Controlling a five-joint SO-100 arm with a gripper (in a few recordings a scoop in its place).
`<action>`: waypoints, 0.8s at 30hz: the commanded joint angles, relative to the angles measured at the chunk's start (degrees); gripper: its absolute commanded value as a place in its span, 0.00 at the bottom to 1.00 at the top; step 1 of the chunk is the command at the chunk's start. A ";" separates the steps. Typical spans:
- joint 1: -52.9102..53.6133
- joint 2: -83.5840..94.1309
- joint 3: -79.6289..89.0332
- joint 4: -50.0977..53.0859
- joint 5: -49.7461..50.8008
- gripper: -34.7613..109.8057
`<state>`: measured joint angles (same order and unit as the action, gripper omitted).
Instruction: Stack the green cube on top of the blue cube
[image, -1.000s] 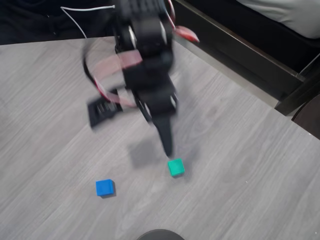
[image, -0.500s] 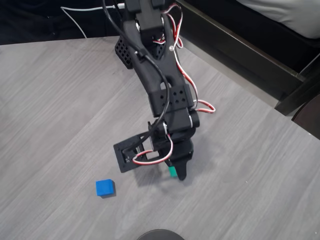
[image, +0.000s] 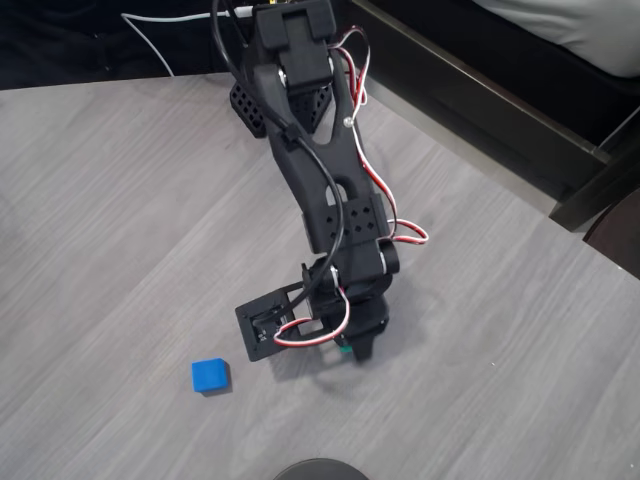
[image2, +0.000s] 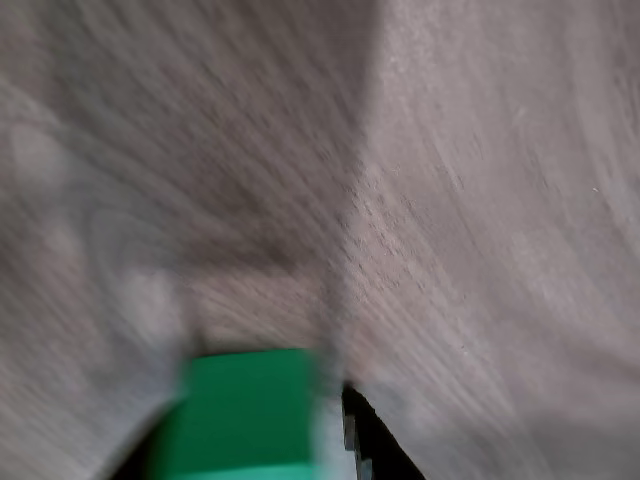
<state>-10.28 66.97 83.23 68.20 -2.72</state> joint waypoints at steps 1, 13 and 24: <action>0.88 2.64 -2.11 0.44 -1.32 0.24; 18.98 21.62 -2.11 4.92 -13.97 0.24; 29.44 15.21 -2.20 0.35 -18.19 0.24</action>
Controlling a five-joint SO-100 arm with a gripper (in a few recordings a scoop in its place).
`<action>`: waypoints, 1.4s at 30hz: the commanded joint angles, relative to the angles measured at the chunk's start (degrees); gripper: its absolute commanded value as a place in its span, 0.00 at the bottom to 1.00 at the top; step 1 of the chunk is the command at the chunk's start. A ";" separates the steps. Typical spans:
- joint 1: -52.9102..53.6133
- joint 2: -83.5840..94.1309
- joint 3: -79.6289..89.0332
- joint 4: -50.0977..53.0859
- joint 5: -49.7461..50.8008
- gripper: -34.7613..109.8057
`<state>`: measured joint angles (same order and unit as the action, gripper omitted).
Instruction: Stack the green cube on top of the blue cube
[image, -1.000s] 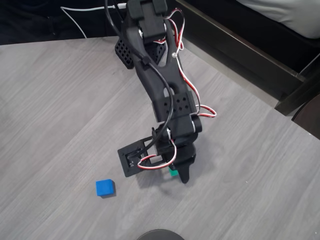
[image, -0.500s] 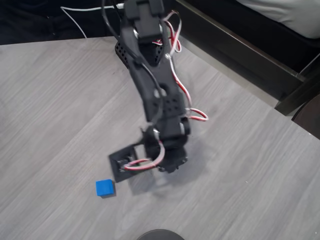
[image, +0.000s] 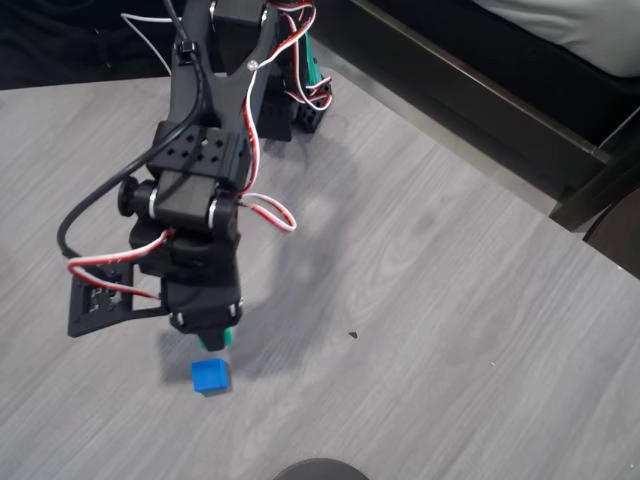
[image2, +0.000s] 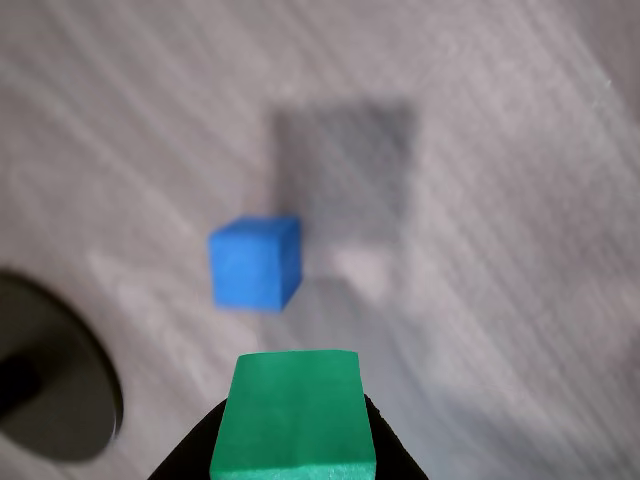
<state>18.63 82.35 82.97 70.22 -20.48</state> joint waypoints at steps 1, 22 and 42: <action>0.62 -0.70 -1.93 -2.29 -0.53 0.24; 0.88 -13.71 -12.48 -4.66 -0.53 0.25; -0.70 -13.54 -13.10 -5.62 -0.26 0.25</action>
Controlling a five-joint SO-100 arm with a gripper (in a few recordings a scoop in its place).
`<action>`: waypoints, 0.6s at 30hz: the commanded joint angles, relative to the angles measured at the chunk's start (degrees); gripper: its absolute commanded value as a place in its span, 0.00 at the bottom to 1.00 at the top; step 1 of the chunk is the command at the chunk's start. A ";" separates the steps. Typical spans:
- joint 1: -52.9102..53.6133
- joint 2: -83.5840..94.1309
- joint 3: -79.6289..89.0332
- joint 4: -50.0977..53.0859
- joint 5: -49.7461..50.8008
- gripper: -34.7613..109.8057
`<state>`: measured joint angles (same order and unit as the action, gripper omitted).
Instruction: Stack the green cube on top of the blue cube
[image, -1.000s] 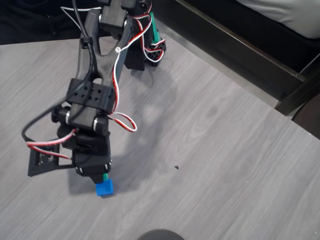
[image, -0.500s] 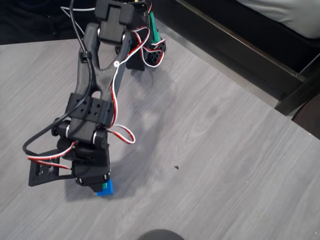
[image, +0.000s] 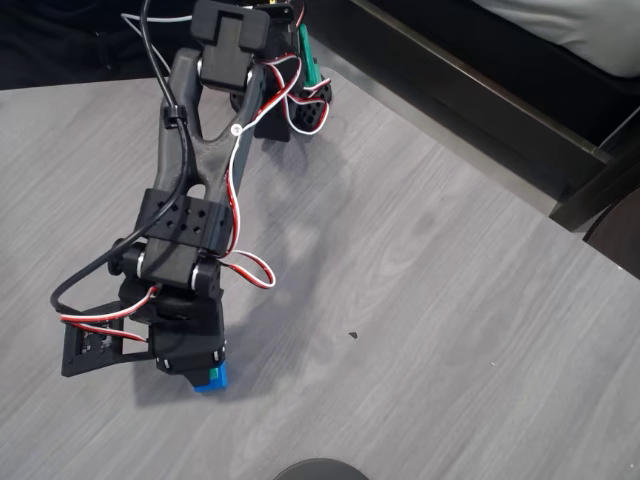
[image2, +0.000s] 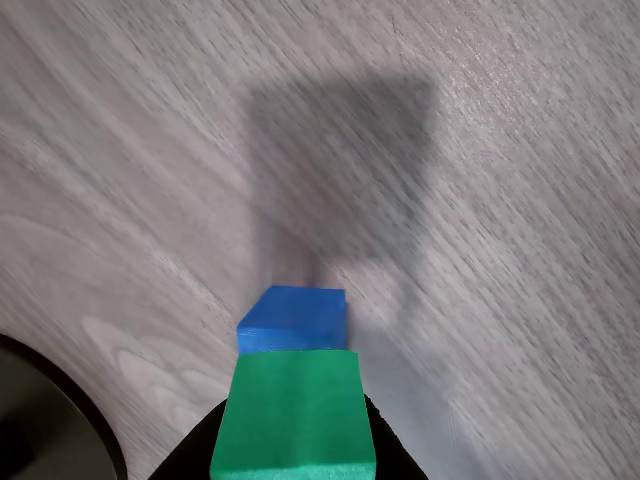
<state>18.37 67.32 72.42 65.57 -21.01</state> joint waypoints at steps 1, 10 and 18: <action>-0.44 1.41 -2.55 -1.14 0.26 0.25; -1.32 0.35 -2.55 -1.41 0.44 0.25; -1.41 0.09 -2.55 -1.58 0.44 0.29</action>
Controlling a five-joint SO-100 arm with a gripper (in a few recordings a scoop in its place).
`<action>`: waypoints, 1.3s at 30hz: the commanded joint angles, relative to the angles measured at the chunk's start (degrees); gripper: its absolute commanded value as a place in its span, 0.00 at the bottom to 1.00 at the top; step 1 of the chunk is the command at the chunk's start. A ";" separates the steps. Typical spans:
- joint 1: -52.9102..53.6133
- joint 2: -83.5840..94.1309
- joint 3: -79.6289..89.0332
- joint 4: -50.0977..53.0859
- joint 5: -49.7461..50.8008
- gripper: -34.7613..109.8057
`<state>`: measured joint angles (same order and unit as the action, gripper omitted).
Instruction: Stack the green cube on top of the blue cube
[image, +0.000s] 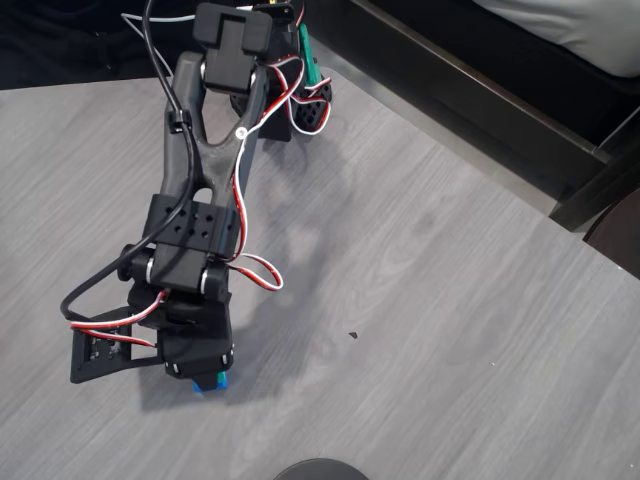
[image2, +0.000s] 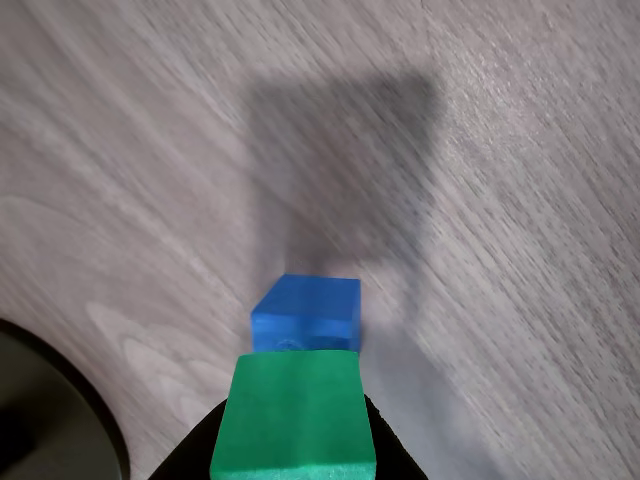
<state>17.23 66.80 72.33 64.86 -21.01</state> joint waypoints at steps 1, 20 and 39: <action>-0.26 0.62 -2.46 -0.79 0.44 0.29; 0.88 0.18 -2.46 -0.62 -0.18 0.30; 1.23 1.23 -2.46 0.26 -0.79 0.53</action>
<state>18.11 65.83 72.25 64.86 -21.01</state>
